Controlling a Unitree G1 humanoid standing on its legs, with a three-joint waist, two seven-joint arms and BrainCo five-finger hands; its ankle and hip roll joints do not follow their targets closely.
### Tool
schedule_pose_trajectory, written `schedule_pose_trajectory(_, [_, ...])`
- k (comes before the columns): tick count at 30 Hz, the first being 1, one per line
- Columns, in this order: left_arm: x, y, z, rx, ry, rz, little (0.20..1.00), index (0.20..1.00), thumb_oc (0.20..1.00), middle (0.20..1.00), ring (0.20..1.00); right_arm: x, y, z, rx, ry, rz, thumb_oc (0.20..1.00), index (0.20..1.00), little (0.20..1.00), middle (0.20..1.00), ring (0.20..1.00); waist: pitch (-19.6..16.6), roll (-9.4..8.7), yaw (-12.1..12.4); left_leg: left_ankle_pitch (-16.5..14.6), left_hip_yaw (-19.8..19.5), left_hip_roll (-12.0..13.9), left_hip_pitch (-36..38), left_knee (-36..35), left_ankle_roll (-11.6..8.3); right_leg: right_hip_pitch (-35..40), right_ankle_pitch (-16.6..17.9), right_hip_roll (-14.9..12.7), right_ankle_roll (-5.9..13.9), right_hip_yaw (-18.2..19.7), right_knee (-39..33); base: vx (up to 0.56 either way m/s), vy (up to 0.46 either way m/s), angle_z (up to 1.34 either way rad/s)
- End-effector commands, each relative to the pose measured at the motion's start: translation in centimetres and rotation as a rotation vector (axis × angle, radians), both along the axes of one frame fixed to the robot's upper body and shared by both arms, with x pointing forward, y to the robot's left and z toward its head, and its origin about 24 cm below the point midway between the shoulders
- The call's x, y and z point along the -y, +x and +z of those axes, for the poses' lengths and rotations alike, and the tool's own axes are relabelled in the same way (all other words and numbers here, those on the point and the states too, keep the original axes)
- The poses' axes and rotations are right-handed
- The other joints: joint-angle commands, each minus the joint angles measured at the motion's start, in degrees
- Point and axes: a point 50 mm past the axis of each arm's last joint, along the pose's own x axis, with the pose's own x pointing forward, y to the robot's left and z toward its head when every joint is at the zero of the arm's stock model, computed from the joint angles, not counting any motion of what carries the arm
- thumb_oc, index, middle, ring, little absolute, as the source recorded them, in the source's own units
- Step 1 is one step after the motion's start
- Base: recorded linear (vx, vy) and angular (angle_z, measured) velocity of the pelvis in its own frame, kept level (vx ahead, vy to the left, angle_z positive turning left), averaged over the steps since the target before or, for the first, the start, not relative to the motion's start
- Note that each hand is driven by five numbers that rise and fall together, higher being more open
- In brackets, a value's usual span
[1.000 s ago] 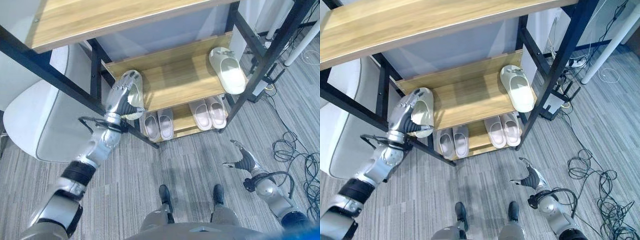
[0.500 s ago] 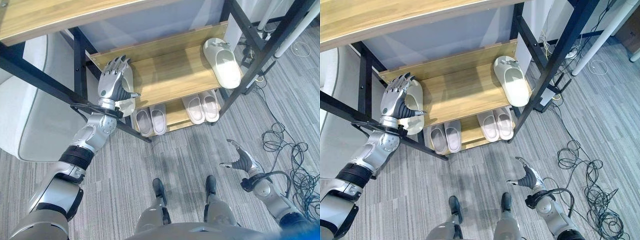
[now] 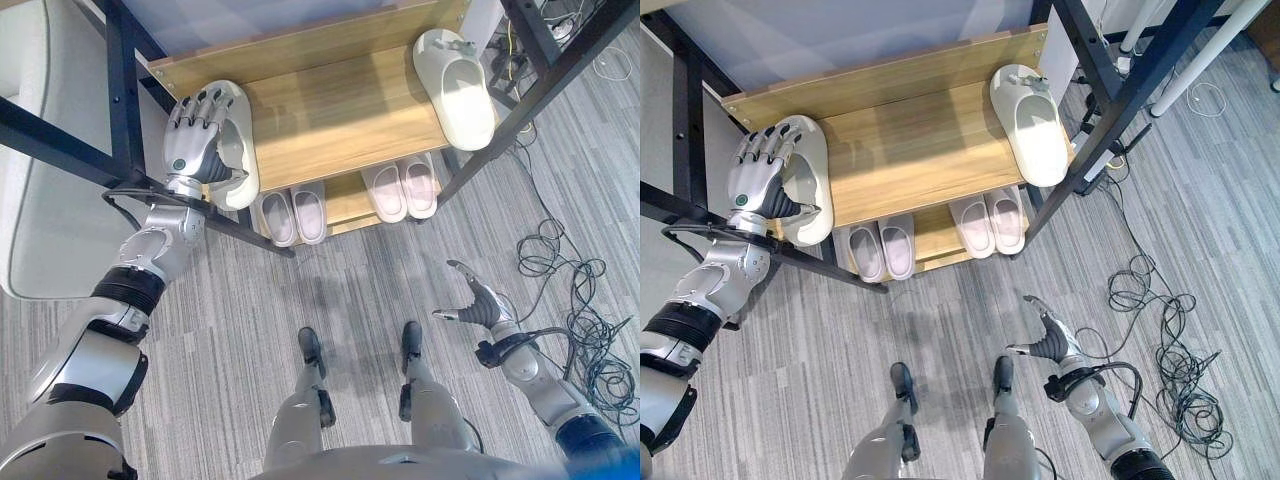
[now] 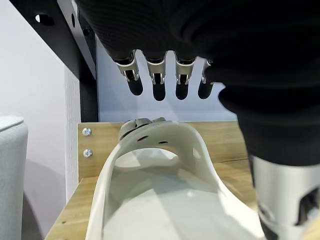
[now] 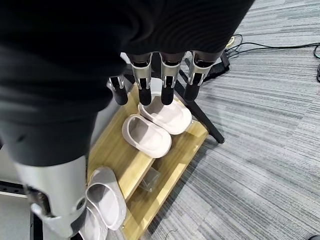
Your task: Arrange the slippers neatly on the shoe rack.
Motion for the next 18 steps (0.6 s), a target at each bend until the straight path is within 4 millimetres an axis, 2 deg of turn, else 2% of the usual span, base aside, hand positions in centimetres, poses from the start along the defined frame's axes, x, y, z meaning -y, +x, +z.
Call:
schedule_pose_trajectory(1, [-3.2,0.3,4.5,0.116,0.045,0.155,1.000,1.000,1.000,1.000,1.000,-0.8,0.6,2.5,0.124,0.068,0.047,1.000,1.000,1.000,1.000,1.000,-2.4,-1.16,-0.3,-3.7,-3.9,-3.1,-1.7,0.3,-0.92,-2.0,1.3,0.1,2.69,-3.6,0.3,0.00,0.000,0.00])
schedule_pose_trajectory(8, [-3.7,0.1,5.1,0.140,-0.019,0.155,1.000,1.000,1.000,1.000,1.000,-1.3,0.8,3.3,0.152,0.085,0.069,1.000,1.000,1.000,1.000,1.000,-2.2,-1.54,-0.4,-3.6,-3.7,-2.9,-3.5,0.3,-1.00,-3.8,1.5,0.3,2.71,-3.9,0.3,0.02,-0.006,0.00])
schedule_pose_trajectory(12, [-4.5,-0.4,4.2,0.123,-0.034,0.180,1.000,1.000,1.000,1.000,1.000,-1.3,0.8,4.2,0.180,0.082,0.092,1.000,1.000,1.000,1.000,1.000,-2.1,-1.70,-0.2,-3.5,-3.6,-2.9,-4.9,0.3,-1.07,-4.9,1.6,0.4,2.69,-4.5,0.3,0.00,0.000,0.00])
schedule_pose_trajectory(18, [-5.7,-0.7,4.9,0.140,-0.036,0.228,1.000,1.000,1.000,1.000,1.000,-1.1,0.6,4.7,0.198,0.080,0.098,1.000,1.000,1.000,1.000,1.000,-2.1,-1.53,-0.3,-3.5,-3.7,-2.8,-5.8,0.3,-1.07,-5.9,1.8,0.4,2.67,-4.6,0.3,0.00,-0.007,-0.02])
